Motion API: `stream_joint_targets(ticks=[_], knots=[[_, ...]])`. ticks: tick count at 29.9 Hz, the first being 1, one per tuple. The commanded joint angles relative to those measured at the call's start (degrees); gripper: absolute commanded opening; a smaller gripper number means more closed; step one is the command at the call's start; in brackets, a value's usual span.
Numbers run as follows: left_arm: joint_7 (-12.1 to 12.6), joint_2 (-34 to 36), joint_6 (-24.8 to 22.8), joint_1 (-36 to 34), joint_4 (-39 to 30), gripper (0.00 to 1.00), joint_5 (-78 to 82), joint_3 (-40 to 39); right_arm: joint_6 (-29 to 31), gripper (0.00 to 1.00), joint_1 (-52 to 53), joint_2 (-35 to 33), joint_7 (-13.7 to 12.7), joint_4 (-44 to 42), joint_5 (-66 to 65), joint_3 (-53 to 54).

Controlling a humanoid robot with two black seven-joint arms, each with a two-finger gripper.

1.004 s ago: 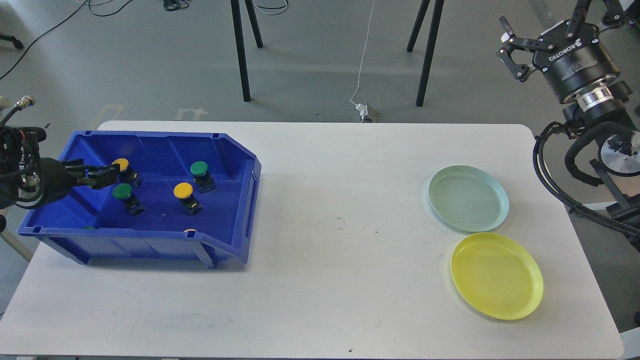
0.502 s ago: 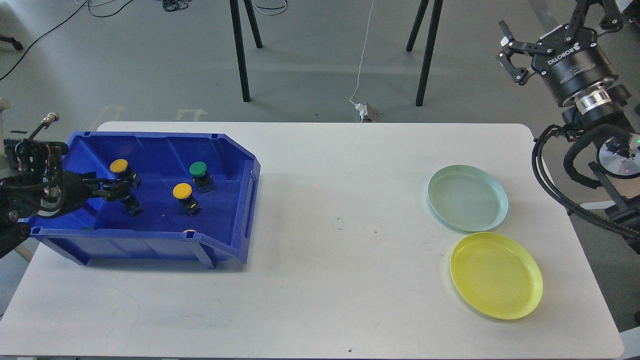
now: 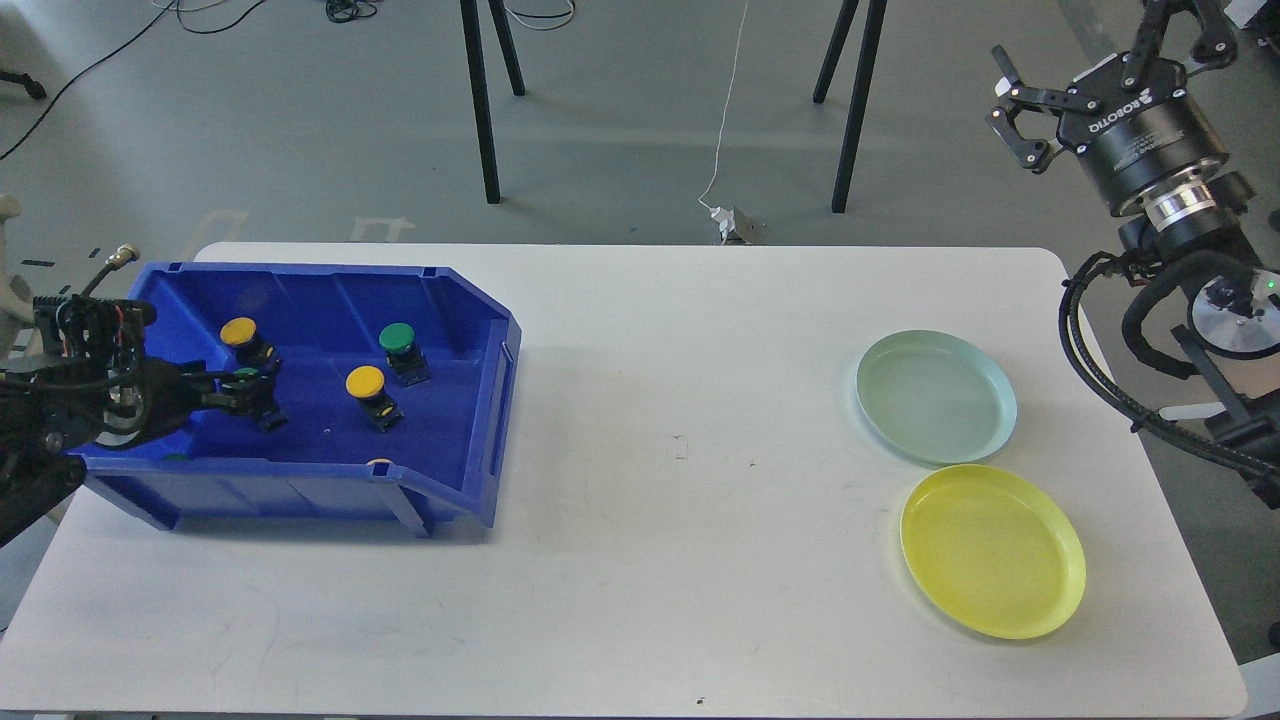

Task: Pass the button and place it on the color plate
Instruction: 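Grasp the green-topped button in the bin with the left gripper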

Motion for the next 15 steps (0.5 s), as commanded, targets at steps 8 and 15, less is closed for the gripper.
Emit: stream_joint_targets(ticks=[8,15], knots=[[-0.14,-2.38,-0.09,-0.17,3.76,0.79,0.01,0.00,0.00,1.00,-0.09,0.00,0.00,-0.37,0.00,0.12],[-0.23,-2.20,-0.01,-0.17,4.55,0.53,0.10,0.09,0.00,1.00,-0.18,-0.09,0.00,-0.45,0.00,0.03]])
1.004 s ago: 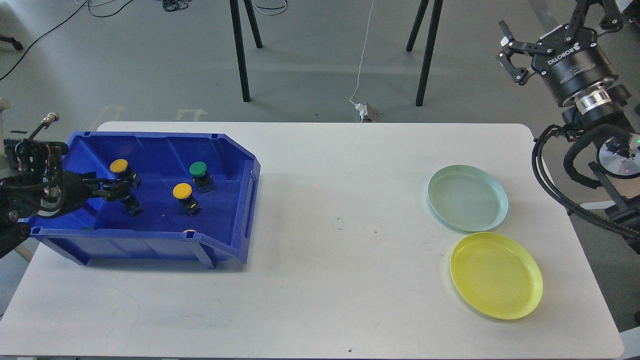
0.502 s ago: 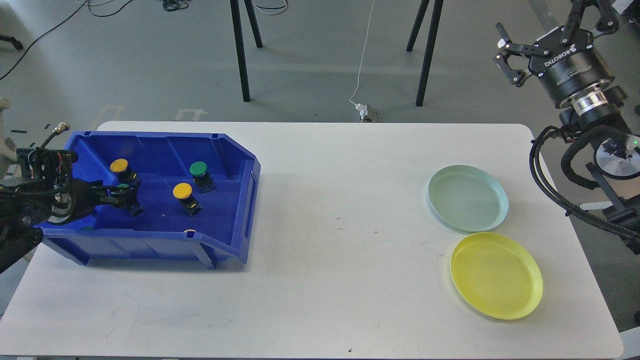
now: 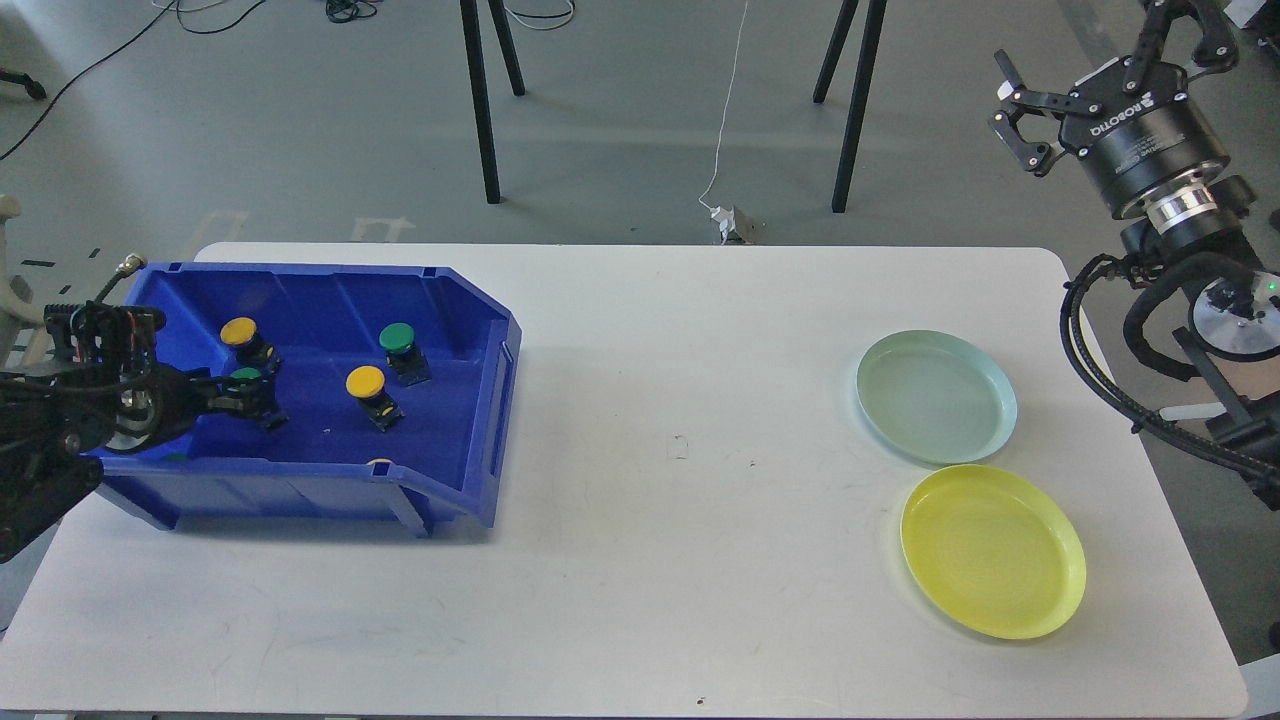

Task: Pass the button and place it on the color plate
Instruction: 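Grasp the green-topped button in the bin with the left gripper, then lift the green button and bring it toward the right gripper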

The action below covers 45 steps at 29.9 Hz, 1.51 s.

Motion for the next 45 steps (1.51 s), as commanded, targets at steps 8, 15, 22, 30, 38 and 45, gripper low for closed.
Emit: stream_joint_targets(ticks=[8,15,22,30,38,45], knots=[[-1.58,0.22,-0.09,-0.42,0.55,0.37,-0.07,0.02,0.00,1.00,-0.04,-0.27,-0.06,-0.89,0.00,-0.15],[-1.58,0.22,-0.26,-0.42,0.54,0.36,-0.07,0.02,0.00,1.00,-0.04,-0.35,0.03,-0.89,0.00,-0.07],[-1.67,0.74,-0.44,-1.12,-0.33,0.25,-0.33,-0.15,-0.08,1.00,-0.04,-0.53,0.03,-0.89,0.00,0.02],[-1.67,10.83,-1.05,-3.31,-14.36,0.24,-0.69,-0.50,-0.09,1.00,-0.04,-0.62,-0.06,-0.97,0.00,0.02],[-1.67,26.49,-1.49,-4.20,-34.86,0.13,-4.63,-6.29,0.00,1.00,0.22,-0.71,-0.06,-0.89,-0.09,0.11],[-1.67,26.33,-4.47,-9.72,-40.68,0.13,-10.78,-15.70,0.00,1.00,0.31,-0.88,-0.06,-0.36,-0.17,-0.07]])
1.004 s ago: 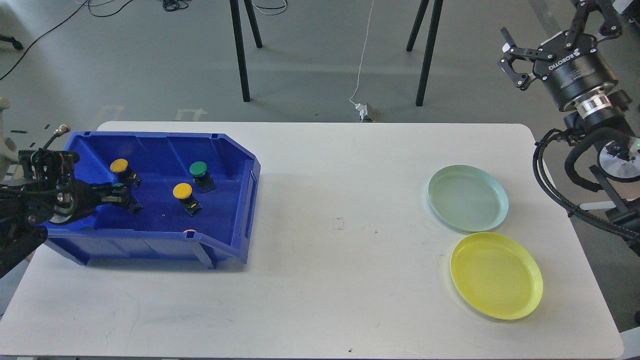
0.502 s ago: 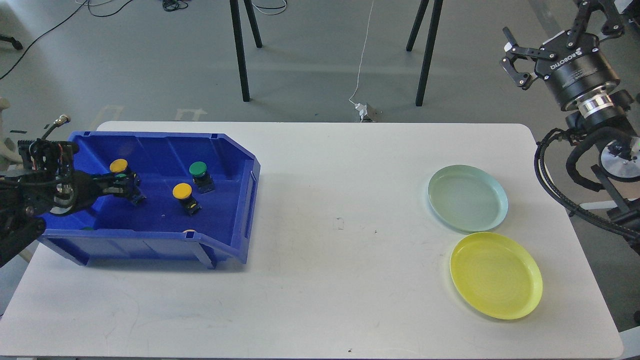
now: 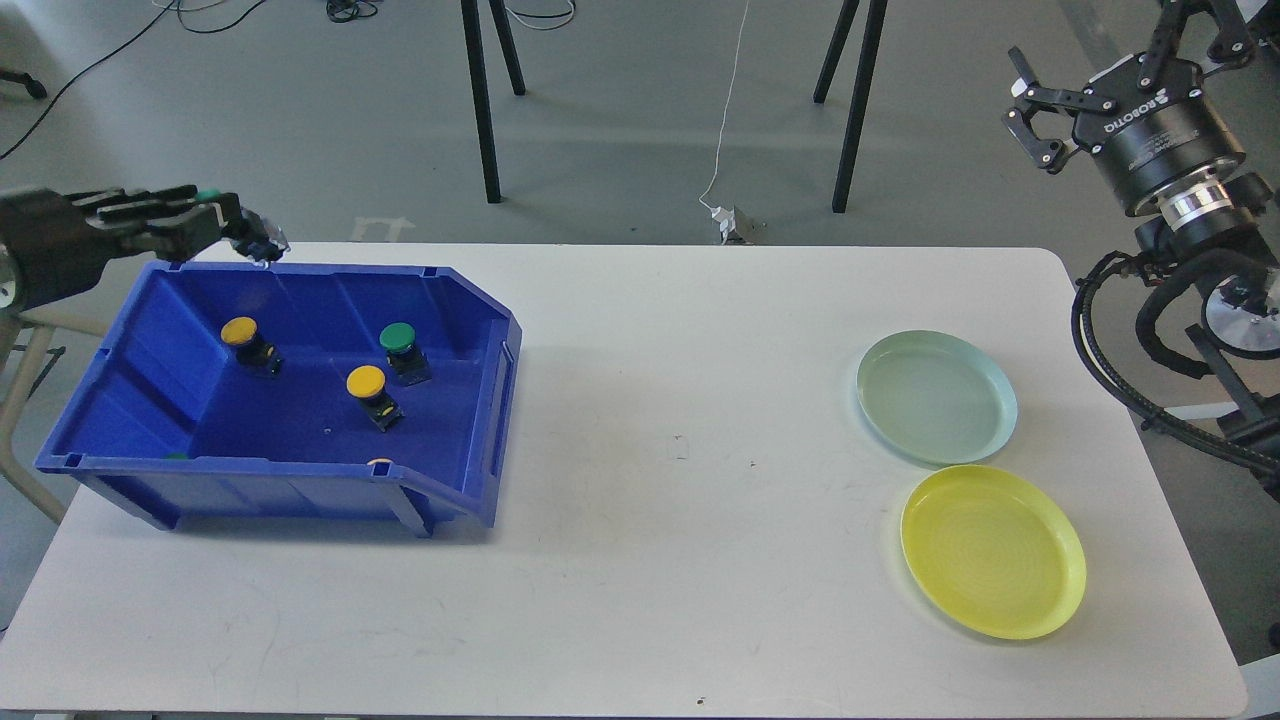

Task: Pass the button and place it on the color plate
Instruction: 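Lift the green button and bring it toward the right gripper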

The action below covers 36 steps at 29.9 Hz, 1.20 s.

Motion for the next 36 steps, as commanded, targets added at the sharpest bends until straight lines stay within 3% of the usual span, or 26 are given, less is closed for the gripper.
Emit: stream_joint_targets(ticks=[1,6,11,16,19,30,36], knots=[[-0.01,-2.32,-2.54,-5.07,-1.27,0.13,-3.27,-3.45,0.08,1.00,-0.33,-0.07,0.06,0.61,0.00,-0.09],[1.13,-10.84,-2.10,-7.55,-1.18,0.13,-11.98,-6.08,-0.79,1.00,-2.18,-2.79,-0.81,3.86,0.00,-2.01],[3.68,-24.36,-1.93,-8.07,1.01,0.12,-12.52,-8.37,-6.85,1.00,-1.74,-4.64,-0.82,9.65,-0.09,-7.02],[4.04,-34.40,0.88,-8.25,4.61,0.12,-12.43,-8.37,-13.27,0.98,-1.65,-3.15,-0.64,17.30,-5.18,-11.42],[3.95,-38.18,1.67,-8.16,6.37,0.10,-12.43,-8.29,-15.56,0.92,-1.30,0.35,-0.64,19.42,-8.43,-11.69],[3.95,-41.70,2.64,-7.55,8.39,0.10,-12.43,-7.85,-15.83,0.90,5.20,11.26,-0.73,18.81,-13.98,-17.93],[4.04,-42.23,2.64,-7.81,8.57,0.10,-12.43,-7.94,-15.83,0.87,5.38,13.11,-0.73,17.31,-14.15,-18.19]])
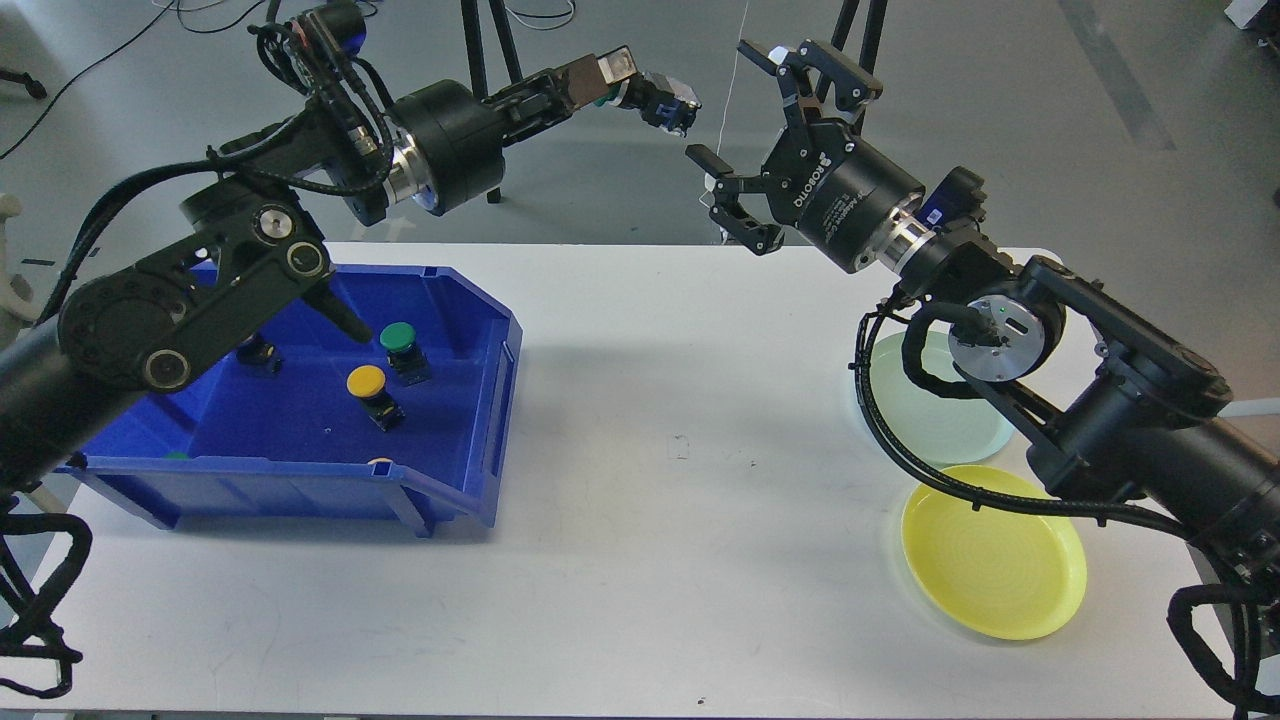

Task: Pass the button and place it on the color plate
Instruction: 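Lift the green button and bring it toward the right gripper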

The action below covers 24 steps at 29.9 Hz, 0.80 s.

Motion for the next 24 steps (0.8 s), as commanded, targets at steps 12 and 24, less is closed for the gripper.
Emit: stream_joint_targets(ticks=[12,24], knots=[[0.03,-0.95,-0.09,-0.34,0.02,0.10,-0.02,-0.04,-0.36,0.65,0.39,4.57,0.00,-2.57,-1.32,-0.23],[0.03,-0.95,-0.18,-0.51,0.02,0.10,-0.02,0.04,-0.10,0.15,1.00,5.19,0.00,-2.57,-1.40,-0.05]])
